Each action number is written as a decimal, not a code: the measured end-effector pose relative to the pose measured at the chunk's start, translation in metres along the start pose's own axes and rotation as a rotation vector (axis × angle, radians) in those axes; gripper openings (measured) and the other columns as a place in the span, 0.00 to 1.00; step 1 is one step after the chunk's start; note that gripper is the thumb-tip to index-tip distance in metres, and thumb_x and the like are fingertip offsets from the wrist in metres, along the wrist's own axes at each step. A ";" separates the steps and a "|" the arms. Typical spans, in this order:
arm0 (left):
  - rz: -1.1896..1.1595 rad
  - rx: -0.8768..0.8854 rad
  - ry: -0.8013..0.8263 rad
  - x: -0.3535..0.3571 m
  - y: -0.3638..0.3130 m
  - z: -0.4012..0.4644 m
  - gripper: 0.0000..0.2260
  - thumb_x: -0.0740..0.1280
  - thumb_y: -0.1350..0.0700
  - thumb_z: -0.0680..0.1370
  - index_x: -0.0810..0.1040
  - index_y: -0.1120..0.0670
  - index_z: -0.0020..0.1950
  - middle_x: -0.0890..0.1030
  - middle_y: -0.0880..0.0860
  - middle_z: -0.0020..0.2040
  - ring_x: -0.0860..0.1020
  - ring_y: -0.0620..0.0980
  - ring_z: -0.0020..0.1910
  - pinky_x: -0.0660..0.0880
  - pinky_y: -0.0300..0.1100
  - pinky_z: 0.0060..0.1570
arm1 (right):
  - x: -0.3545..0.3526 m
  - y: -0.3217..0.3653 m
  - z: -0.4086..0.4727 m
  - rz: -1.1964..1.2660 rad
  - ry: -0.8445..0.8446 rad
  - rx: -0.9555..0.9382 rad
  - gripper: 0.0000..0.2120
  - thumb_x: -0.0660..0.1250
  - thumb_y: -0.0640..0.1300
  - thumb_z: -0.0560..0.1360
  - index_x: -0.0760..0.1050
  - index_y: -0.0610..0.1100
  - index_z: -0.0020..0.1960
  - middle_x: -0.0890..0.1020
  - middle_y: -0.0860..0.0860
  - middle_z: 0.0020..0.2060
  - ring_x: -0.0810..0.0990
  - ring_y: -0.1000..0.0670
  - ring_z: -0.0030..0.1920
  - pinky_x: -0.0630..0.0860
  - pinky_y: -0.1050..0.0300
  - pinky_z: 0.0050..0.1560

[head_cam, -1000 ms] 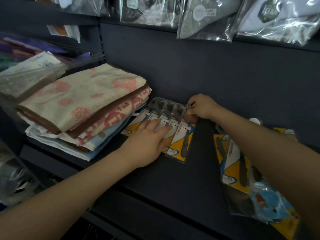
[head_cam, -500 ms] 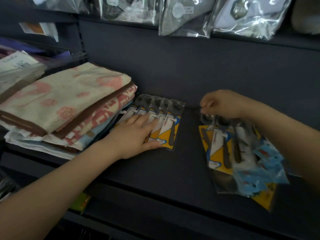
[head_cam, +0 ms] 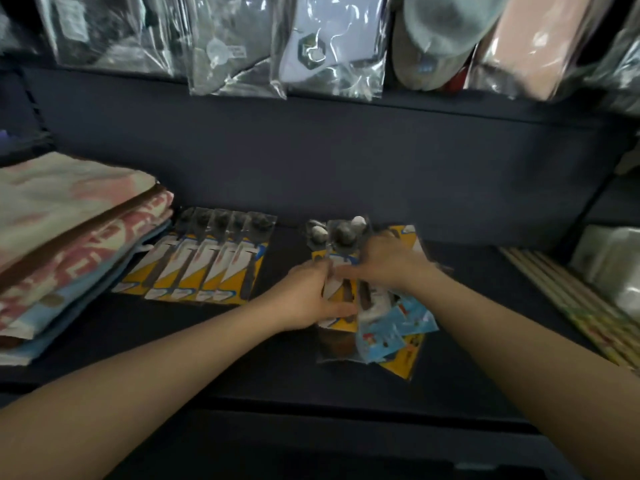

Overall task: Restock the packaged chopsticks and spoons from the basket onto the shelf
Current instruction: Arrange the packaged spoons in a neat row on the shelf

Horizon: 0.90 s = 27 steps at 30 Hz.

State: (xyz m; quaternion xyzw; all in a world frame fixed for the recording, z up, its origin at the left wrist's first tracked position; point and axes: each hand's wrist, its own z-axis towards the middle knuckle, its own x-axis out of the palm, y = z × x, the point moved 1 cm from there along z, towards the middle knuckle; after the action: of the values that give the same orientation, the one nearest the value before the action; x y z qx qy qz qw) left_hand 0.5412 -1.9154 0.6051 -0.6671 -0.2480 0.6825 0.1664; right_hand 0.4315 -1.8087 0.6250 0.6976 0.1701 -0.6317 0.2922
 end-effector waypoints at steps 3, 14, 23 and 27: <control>-0.084 -0.087 -0.045 0.003 0.003 0.009 0.41 0.74 0.42 0.63 0.61 0.53 0.71 0.72 0.53 0.66 0.69 0.56 0.66 0.70 0.54 0.63 | 0.007 -0.007 0.006 0.063 -0.031 0.011 0.28 0.61 0.71 0.59 0.63 0.45 0.32 0.71 0.44 0.37 0.77 0.42 0.45 0.67 0.53 0.40; -0.395 -0.160 -0.321 -0.024 0.005 -0.004 0.04 0.63 0.57 0.77 0.77 0.55 0.48 0.78 0.51 0.42 0.75 0.48 0.44 0.69 0.41 0.42 | -0.011 -0.003 0.004 0.119 -0.163 -0.071 0.23 0.63 0.53 0.75 0.69 0.42 0.66 0.71 0.41 0.64 0.68 0.39 0.66 0.66 0.49 0.66; -0.259 -0.353 -0.497 -0.053 0.056 -0.041 0.09 0.58 0.55 0.80 0.75 0.57 0.51 0.75 0.52 0.45 0.72 0.47 0.42 0.66 0.42 0.36 | -0.001 0.041 0.033 0.100 0.000 -0.160 0.21 0.66 0.51 0.75 0.70 0.38 0.60 0.77 0.41 0.56 0.76 0.41 0.58 0.67 0.56 0.46; -0.215 -0.389 -0.541 -0.053 0.066 -0.048 0.07 0.58 0.55 0.80 0.73 0.53 0.55 0.73 0.49 0.48 0.73 0.46 0.42 0.68 0.41 0.38 | 0.008 0.052 0.044 0.033 0.042 -0.097 0.23 0.71 0.53 0.70 0.72 0.38 0.56 0.78 0.43 0.53 0.77 0.43 0.56 0.71 0.54 0.47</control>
State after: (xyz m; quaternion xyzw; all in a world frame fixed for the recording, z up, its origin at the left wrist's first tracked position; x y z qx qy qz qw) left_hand 0.5981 -1.9941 0.6125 -0.4514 -0.4772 0.7532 0.0354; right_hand 0.4300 -1.8773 0.6255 0.6985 0.1949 -0.6030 0.3323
